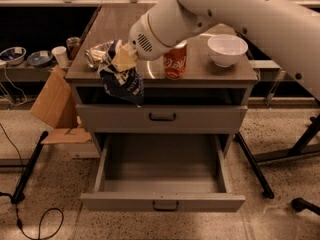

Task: Place blue chip bag into middle drawer

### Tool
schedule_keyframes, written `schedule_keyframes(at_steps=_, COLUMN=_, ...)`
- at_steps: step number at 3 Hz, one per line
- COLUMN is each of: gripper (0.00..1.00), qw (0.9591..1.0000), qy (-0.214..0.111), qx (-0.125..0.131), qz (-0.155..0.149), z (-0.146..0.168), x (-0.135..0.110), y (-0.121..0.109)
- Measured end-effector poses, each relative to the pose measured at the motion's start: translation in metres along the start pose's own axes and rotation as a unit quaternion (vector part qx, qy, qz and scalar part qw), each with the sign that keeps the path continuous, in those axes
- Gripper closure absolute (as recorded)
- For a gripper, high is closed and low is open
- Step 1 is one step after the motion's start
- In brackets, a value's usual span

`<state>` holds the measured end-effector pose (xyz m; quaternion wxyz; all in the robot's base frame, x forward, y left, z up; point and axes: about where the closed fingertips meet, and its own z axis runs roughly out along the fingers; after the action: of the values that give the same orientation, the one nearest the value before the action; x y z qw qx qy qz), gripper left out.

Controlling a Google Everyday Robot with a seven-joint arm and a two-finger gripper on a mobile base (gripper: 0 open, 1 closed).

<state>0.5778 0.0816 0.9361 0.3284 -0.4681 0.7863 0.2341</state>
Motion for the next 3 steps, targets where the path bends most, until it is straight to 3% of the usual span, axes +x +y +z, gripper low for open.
schedule_keyframes(at_steps=1, gripper=1.00, qw=0.9998, qy=-0.009, qx=-0.013, qz=-0.009, z=0.016, x=0.015, y=0.007)
schedule_keyframes(at_steps=3, gripper=1.00, qw=0.9988, qy=-0.019, qx=-0.045, qz=0.004, z=0.060, x=0.080, y=0.036)
